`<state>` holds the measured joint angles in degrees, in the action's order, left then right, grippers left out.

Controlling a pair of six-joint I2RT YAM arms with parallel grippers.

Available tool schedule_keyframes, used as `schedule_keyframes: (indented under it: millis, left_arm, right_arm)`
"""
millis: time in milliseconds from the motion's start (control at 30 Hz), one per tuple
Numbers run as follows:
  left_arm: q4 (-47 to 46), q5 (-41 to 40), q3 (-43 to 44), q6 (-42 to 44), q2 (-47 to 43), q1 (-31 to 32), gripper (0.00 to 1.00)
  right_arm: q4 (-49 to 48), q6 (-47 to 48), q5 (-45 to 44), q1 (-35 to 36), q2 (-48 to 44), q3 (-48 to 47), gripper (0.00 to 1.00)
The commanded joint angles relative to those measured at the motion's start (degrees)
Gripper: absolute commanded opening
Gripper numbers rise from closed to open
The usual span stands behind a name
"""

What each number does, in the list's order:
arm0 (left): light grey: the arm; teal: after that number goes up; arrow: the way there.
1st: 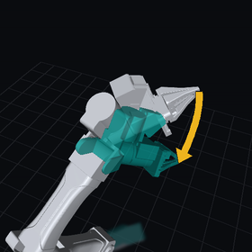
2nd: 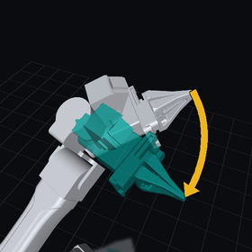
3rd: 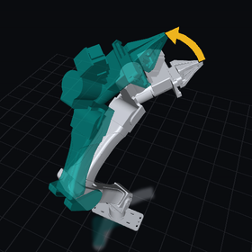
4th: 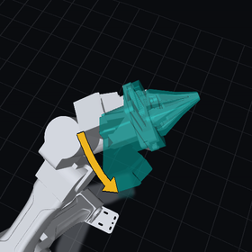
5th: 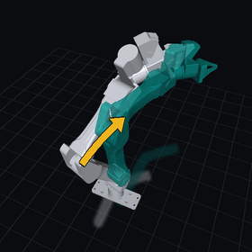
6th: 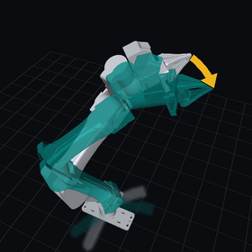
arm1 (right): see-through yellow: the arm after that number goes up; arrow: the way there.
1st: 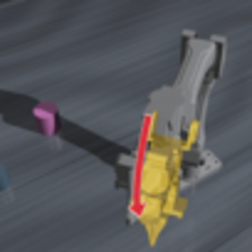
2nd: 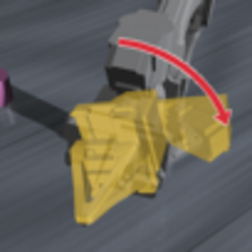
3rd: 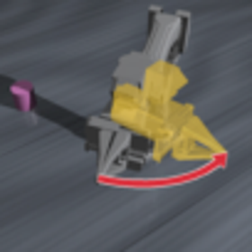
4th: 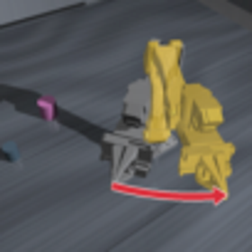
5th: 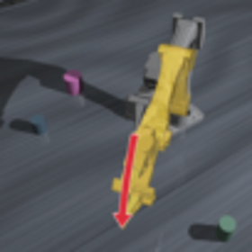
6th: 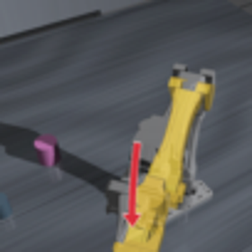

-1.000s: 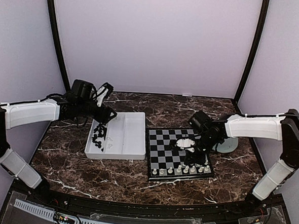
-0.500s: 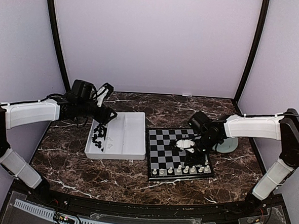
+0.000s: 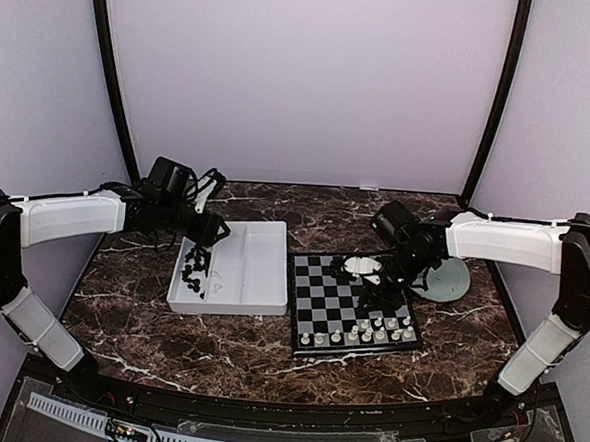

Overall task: Set up the chess pieces on the board
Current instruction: Place the pawn at e2, then pick up the pawn from the storage box.

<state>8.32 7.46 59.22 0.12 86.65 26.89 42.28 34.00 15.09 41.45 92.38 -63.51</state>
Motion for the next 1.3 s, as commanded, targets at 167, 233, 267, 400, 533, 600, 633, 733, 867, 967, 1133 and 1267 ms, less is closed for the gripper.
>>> schedule_keyframes:
  millis: [167,233,267,400,533,600,633,733,867,967,1133,1267]
  left_arm:
    - [14.1,-1.6,3.1,-8.8,-0.5,2.2,0.46]
    - [19.3,-3.0,5.9,-9.5,1.3,3.0,0.42]
    - [20.8,-3.8,7.8,-10.1,2.6,3.4,0.42]
    - [26.7,-5.1,12.2,-11.0,6.3,6.9,0.39]
    - [34.0,-8.5,17.7,-11.7,11.4,8.6,0.39]
    - [36.8,-10.5,20.3,-12.0,13.4,8.7,0.4]
    - [37.7,-10.8,21.7,-11.9,14.7,8.6,0.39]
    - [39.2,-11.6,24.0,-11.7,17.0,8.7,0.4]
    - [42.3,-12.5,26.9,-7.4,20.0,8.8,0.38]
    - [45.3,-15.0,28.5,-1.5,21.3,8.7,0.36]
    - [48.8,-11.5,28.7,2.8,22.9,8.8,0.34]
    - [47.4,-8.9,27.8,-2.2,24.5,8.8,0.35]
  right_arm:
    - [0.2,-1.7,3.9,-2.3,-2.6,-3.1,0.23]
    - [-0.9,-2.4,5.0,-2.9,-2.9,-3.0,0.23]
    - [-1.3,-2.8,5.5,-3.1,-3.0,-2.8,0.24]
    - [-3.2,-3.6,6.9,-3.4,-3.7,-1.3,0.24]
    - [-4.1,-3.8,7.6,-3.6,-4.4,-0.1,0.23]
    - [-4.2,-3.6,7.7,-3.7,-4.7,0.2,0.24]
    - [-4.3,-3.5,7.8,-3.8,-4.9,0.3,0.23]
    - [-4.7,-3.4,8.1,-3.9,-5.2,0.6,0.24]
    - [-5.1,-3.8,8.5,-3.9,-5.5,0.8,0.23]
    - [-5.5,-4.1,8.6,-4.0,-5.8,1.2,0.24]
    - [-6.2,-4.5,8.9,-4.0,-5.8,1.6,0.24]
    - [-6.3,-4.6,9.1,-4.0,-5.6,1.4,0.23]
